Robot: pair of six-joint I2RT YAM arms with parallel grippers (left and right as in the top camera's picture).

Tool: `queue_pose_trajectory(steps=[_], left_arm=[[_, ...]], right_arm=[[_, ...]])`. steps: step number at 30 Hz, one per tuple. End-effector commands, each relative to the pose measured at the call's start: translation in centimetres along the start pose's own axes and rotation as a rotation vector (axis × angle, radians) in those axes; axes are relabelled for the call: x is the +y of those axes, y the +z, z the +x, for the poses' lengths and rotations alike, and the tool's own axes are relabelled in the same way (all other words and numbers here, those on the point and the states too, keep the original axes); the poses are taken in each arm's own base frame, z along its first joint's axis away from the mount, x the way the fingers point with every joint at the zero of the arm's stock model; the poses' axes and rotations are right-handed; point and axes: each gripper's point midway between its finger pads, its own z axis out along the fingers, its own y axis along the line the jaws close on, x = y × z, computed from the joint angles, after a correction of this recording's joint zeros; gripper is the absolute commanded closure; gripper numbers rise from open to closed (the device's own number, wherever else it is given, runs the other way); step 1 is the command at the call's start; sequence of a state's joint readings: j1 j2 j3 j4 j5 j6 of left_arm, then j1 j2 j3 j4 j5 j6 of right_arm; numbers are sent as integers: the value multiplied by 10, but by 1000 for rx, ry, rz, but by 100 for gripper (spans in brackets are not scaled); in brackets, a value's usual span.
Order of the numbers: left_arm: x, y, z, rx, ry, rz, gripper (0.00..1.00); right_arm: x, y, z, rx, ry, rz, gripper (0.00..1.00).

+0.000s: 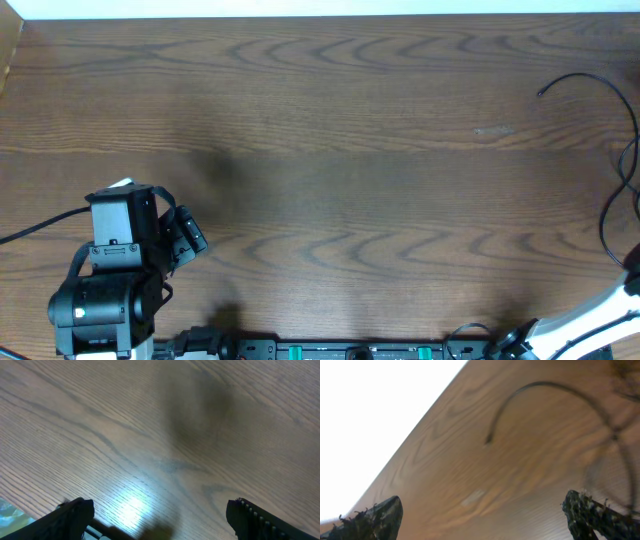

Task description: Untangle cables

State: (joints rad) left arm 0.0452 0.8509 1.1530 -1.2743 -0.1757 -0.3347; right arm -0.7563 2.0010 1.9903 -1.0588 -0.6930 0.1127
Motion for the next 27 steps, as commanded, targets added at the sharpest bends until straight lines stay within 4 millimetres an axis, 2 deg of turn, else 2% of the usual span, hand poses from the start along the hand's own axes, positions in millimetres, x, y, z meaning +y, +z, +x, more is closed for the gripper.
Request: queue_pose_trajectory(steps=[1, 3, 6, 8, 11, 13, 14, 17, 19, 22, 26, 27], left_arm=[[-1, -3, -2, -10, 21, 12, 9], [-1, -3, -3, -14, 19, 12, 9], [0, -5, -2, -18, 19, 14, 9], [1, -8, -1, -30, 16, 18, 10], [2, -12, -1, -51, 11, 26, 9], [4, -16, 0, -67, 7, 33, 9], [4, -17, 0, -71, 6, 35, 9], [6, -20, 3, -80, 4, 38, 9], [6, -20, 3, -77, 5, 37, 9], [6, -20, 4, -75, 7, 36, 9], [6, -20, 4, -74, 25, 35, 9], [6, -20, 4, -74, 28, 35, 9]], right_arm=[[68, -38, 13, -31, -200, -48, 1], [89, -53, 31, -10, -218, -50, 1], [109, -76, 51, 4, -245, -61, 1], [125, -98, 70, 12, -292, -83, 1], [160, -127, 96, 8, -393, -210, 1], [193, -156, 119, -16, -505, -367, 1], [201, -168, 129, -26, -535, -408, 1], [215, -202, 164, -59, -616, -437, 1], [221, -213, 176, -83, -624, -433, 1], [244, -235, 203, -134, -668, -517, 1], [262, -261, 244, -204, -763, -547, 1], [264, -264, 251, -219, -788, -545, 5]])
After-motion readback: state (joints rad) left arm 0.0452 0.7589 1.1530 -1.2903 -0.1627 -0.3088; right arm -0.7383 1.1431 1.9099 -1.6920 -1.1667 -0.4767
